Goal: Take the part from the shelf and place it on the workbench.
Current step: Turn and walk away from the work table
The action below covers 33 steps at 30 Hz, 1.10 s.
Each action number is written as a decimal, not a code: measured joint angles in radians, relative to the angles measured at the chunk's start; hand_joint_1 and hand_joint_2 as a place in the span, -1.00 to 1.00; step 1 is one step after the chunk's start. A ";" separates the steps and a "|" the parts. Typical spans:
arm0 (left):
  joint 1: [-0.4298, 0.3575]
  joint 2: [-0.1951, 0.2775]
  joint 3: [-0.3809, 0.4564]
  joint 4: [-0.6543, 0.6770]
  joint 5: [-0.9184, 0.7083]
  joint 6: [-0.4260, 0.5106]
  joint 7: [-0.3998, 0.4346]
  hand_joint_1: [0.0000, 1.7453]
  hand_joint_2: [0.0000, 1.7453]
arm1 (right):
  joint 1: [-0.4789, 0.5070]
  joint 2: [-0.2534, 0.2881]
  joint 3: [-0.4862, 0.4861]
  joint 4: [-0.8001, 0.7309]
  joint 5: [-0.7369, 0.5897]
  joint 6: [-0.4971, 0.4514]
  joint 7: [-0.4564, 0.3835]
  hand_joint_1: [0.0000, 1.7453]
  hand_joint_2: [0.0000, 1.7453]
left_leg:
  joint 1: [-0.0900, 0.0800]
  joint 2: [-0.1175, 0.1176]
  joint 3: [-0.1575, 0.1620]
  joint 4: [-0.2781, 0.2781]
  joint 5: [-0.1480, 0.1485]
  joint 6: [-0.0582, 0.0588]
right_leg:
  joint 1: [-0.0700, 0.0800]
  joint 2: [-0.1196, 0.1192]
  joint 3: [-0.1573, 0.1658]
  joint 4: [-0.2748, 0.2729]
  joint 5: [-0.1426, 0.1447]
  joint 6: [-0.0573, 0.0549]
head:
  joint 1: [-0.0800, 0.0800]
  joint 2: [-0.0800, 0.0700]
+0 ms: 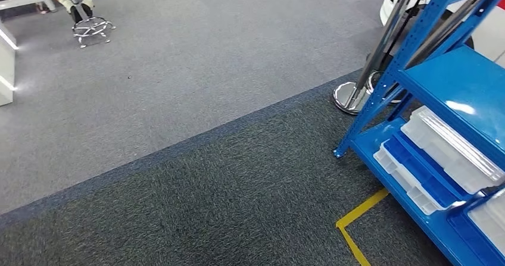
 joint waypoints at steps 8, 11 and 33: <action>-0.005 0.000 0.003 0.000 0.000 0.000 0.000 -1.00 -1.00 | 0.002 0.000 0.000 0.000 0.000 0.000 0.000 -1.00 -1.00 | -0.009 0.086 0.020 0.010 -0.028 -0.035 | 0.005 -0.068 0.119 -0.238 0.121 -0.021 | -0.003 0.000; -0.009 0.000 0.003 0.000 0.000 0.000 0.000 -1.00 -1.00 | 0.004 0.000 0.000 0.000 0.001 0.002 0.000 -1.00 -1.00 | -0.004 0.065 0.016 0.040 -0.057 -0.050 | 0.001 -0.039 0.119 -0.243 0.126 -0.039 | -0.004 0.000; -0.001 -0.002 0.004 0.000 0.002 0.000 0.004 -1.00 -1.00 | 0.003 0.001 0.001 0.003 0.011 0.018 0.015 -1.00 -1.00 | -0.001 0.034 -0.004 0.007 -0.003 -0.005 | -0.005 -0.015 0.008 -0.028 0.053 0.001 | 0.004 0.000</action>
